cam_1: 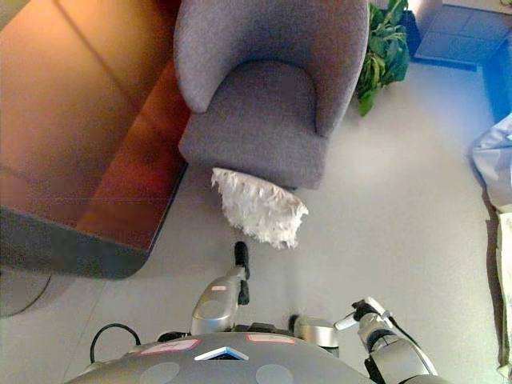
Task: Pick up the pillow and put it on the sofa.
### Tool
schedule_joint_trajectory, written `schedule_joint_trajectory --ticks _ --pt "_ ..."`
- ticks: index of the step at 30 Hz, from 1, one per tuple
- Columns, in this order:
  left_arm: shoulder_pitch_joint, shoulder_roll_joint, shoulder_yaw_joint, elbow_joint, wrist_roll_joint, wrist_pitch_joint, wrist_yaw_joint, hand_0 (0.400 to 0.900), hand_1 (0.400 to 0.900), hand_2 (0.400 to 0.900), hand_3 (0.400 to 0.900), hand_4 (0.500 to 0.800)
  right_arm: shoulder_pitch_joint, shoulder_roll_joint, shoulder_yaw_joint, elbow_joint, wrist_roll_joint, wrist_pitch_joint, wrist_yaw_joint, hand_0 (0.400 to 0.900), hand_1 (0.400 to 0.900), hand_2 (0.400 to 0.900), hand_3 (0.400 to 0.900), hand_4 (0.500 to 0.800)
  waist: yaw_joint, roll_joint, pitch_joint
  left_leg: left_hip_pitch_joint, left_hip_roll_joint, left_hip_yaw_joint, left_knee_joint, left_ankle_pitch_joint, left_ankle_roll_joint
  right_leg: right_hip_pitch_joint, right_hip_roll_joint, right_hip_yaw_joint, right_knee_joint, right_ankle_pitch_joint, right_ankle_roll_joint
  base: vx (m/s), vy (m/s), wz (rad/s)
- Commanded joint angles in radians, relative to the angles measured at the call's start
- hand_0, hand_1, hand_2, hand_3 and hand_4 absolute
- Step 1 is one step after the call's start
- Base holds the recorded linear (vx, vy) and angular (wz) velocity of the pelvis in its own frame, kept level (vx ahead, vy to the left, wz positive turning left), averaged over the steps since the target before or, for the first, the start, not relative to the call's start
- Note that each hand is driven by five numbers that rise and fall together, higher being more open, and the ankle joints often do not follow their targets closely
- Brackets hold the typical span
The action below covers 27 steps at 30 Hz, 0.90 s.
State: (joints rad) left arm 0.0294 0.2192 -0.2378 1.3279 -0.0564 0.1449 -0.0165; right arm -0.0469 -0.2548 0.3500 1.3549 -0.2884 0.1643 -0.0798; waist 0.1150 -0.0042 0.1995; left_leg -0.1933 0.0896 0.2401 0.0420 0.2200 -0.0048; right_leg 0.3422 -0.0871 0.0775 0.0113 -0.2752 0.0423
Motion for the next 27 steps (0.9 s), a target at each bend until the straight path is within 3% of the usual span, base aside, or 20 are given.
schedule_joint_trajectory --ticks 1,2,3,6,9,12,13,15,17,18,22,27 --pt "-0.027 0.053 0.008 -0.034 -0.019 -0.008 0.004 0.900 0.900 0.900 0.900 0.800 -0.004 -0.026 -0.007 -0.049 -0.021 -0.021 -0.008 0.900 0.900 0.900 0.900 0.800 0.005 -0.001 -0.053 -0.163 0.029 -0.036 0.129 -0.100 -0.029 0.017 -0.035 -0.120 0.251 0.032 0.074 0.54 0.195 0.20" --pt "-0.031 0.055 0.008 -0.036 -0.018 0.000 0.004 0.900 0.900 0.900 0.900 0.800 -0.006 -0.025 -0.014 -0.050 -0.023 -0.024 -0.009 0.900 0.900 0.900 0.900 0.800 0.005 -0.003 -0.055 -0.162 0.024 -0.032 0.138 -0.112 -0.019 0.009 -0.049 -0.131 0.276 0.051 0.083 0.54 0.233 0.16" --pt "-0.038 0.061 0.013 -0.037 -0.005 0.005 0.009 0.900 0.900 0.900 0.900 0.800 -0.012 -0.024 -0.028 -0.058 -0.005 -0.023 -0.016 0.900 0.900 0.900 0.900 0.800 0.013 -0.010 -0.061 -0.163 -0.003 -0.040 0.168 -0.147 0.009 -0.007 -0.098 -0.149 0.363 0.144 0.101 0.43 0.189 0.06" --pt "-0.053 0.092 0.005 -0.034 0.038 -0.006 -0.002 0.900 0.900 0.900 0.900 0.800 -0.014 -0.028 -0.042 -0.089 0.049 -0.045 -0.046 0.900 0.900 0.900 0.900 0.800 0.015 -0.007 -0.078 -0.137 -0.053 -0.059 0.159 -0.190 0.057 -0.096 -0.130 -0.139 0.550 0.300 0.110 0.51 0.195 0.21" --pt "-0.073 0.118 -0.019 -0.043 0.031 -0.004 -0.002 0.900 0.900 0.900 0.900 0.800 -0.013 -0.037 -0.036 -0.122 0.087 -0.068 -0.088 0.900 0.900 0.900 0.900 0.800 -0.031 0.014 -0.070 -0.058 -0.084 -0.076 0.110 -0.211 0.076 -0.304 -0.096 -0.138 0.637 0.291 0.091 0.30 0.112 0.32" --pt "-0.120 0.130 -0.043 -0.059 -0.011 0.000 0.017 0.900 0.900 0.900 0.900 0.800 -0.041 -0.053 -0.018 -0.139 0.108 -0.108 -0.135 0.900 0.900 0.900 0.900 0.800 -0.076 0.050 -0.027 0.017 -0.082 -0.088 0.056 -0.203 0.064 -0.533 -0.080 -0.219 0.538 0.213 0.047 0.11 -0.043 0.41" --pt "-0.138 0.129 -0.049 -0.062 -0.017 -0.003 0.024 0.900 0.900 0.900 0.900 0.800 -0.059 -0.061 -0.009 -0.141 0.110 -0.121 -0.156 0.900 0.900 0.900 0.900 0.800 -0.093 0.049 -0.003 0.040 -0.088 -0.101 0.052 -0.213 0.056 -0.599 -0.104 -0.239 0.459 0.250 0.044 -0.08 -0.160 0.45" --pt "-0.156 0.129 -0.058 -0.066 -0.032 -0.020 0.032 0.900 0.900 0.900 0.900 0.800 -0.097 -0.077 0.005 -0.146 0.119 -0.132 -0.176 0.900 0.900 0.900 0.900 0.800 -0.101 0.055 0.032 0.046 -0.079 -0.116 0.060 -0.239 0.041 -0.661 -0.155 -0.246 0.363 0.299 0.048 -0.06 -0.187 0.36" --pt "-0.152 0.120 -0.052 -0.064 -0.050 -0.034 0.037 0.900 0.900 0.900 0.900 0.800 -0.135 -0.084 0.015 -0.149 0.108 -0.113 -0.188 0.900 0.900 0.900 0.900 0.800 -0.099 0.045 0.052 0.061 -0.072 -0.110 0.084 -0.286 0.024 -0.665 -0.232 -0.252 0.268 0.371 0.078 0.09 -0.189 0.17" --pt "-0.133 0.116 -0.044 -0.067 -0.058 -0.043 0.040 0.900 0.900 0.900 0.900 0.800 -0.150 -0.084 0.017 -0.152 0.097 -0.096 -0.183 0.900 0.900 0.900 0.900 0.800 -0.087 0.042 0.049 0.063 -0.056 -0.092 0.094 -0.294 0.018 -0.644 -0.255 -0.272 0.261 0.368 0.088 0.14 -0.131 0.02" --pt "-0.110 0.106 -0.052 -0.075 -0.044 -0.046 0.044 0.900 0.900 0.900 0.900 0.800 -0.183 -0.077 0.021 -0.148 0.116 -0.052 -0.156 0.900 0.900 0.900 0.900 0.800 -0.055 0.022 0.046 0.038 -0.010 -0.082 0.170 -0.306 -0.003 -0.576 -0.278 -0.316 0.258 0.325 0.105 0.12 -0.162 0.21" --pt "-0.118 0.113 -0.066 -0.066 -0.009 -0.045 0.042 0.900 0.900 0.900 0.900 0.800 -0.241 -0.078 0.018 -0.141 0.186 -0.039 -0.132 0.900 0.900 0.900 0.900 0.800 -0.011 0.017 0.061 -0.001 0.021 -0.131 0.245 -0.320 -0.023 -0.577 -0.321 -0.355 0.329 0.290 0.103 0.08 -0.137 0.33"
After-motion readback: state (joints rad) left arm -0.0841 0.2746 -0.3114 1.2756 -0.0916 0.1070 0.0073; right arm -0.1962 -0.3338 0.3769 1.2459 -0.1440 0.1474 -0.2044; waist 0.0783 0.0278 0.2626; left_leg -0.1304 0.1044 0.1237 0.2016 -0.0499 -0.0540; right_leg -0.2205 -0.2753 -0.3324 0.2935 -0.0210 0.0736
